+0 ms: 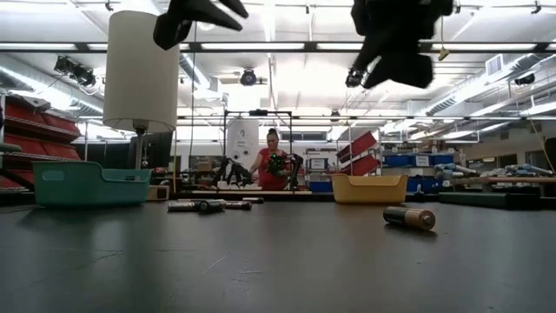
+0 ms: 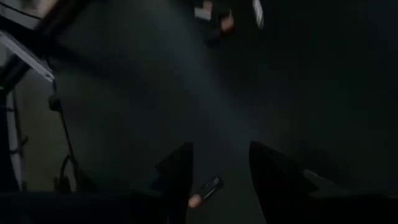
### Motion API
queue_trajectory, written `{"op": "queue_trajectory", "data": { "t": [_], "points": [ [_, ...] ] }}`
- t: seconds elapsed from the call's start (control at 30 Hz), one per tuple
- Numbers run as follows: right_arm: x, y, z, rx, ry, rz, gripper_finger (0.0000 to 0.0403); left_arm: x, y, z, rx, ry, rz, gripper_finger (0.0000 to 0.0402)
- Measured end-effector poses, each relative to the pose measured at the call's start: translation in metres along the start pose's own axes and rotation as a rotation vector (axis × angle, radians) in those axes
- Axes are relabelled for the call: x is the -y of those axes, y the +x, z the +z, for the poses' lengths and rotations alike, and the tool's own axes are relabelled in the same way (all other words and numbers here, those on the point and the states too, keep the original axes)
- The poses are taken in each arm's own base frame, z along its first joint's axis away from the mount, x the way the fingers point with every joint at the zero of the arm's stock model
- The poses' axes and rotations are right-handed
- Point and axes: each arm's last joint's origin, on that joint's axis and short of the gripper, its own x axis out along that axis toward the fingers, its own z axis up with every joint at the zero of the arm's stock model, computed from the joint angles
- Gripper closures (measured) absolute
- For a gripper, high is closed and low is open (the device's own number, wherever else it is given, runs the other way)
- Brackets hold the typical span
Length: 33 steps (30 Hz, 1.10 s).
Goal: Sort batteries
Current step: Put the black battery into the yellow bin
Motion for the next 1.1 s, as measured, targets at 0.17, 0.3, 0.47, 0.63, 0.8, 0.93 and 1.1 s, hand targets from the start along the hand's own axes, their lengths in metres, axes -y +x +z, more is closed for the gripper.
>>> {"op": "queue_trajectory", "data": {
  "t": [0.17,0.3,0.47,0.63,0.8,0.93,1.1],
  "points": [
    [-0.023,0.031,-0.035,-0.071,0.109,-0.072,0.0237,0.006,-0.002,0.001,0.024,-0.016,-0.049,0.031],
    [-0.036,0.058,-0.061,-0.127,0.157,-0.097,0.0237,0.011,-0.003,0.001,0.037,-0.026,-0.085,0.031],
    [-0.045,0.084,-0.086,-0.162,0.201,-0.132,0.0237,0.015,-0.005,-0.003,-0.005,-0.018,-0.133,0.031],
    [-0.046,0.099,-0.102,-0.18,0.227,-0.174,0.0237,0.017,-0.007,-0.008,-0.036,-0.005,-0.148,0.031],
    [-0.05,0.099,-0.106,-0.118,0.215,-0.214,0.0237,0.019,-0.008,-0.009,-0.042,-0.006,-0.155,0.031],
    [-0.054,0.093,-0.101,-0.084,0.188,-0.273,0.0238,0.019,-0.009,-0.011,-0.049,-0.002,-0.157,0.031],
    [-0.058,0.1,-0.099,-0.1,0.132,-0.3,0.0239,0.019,-0.009,-0.012,-0.054,0.002,-0.155,0.031]
  ]
}}
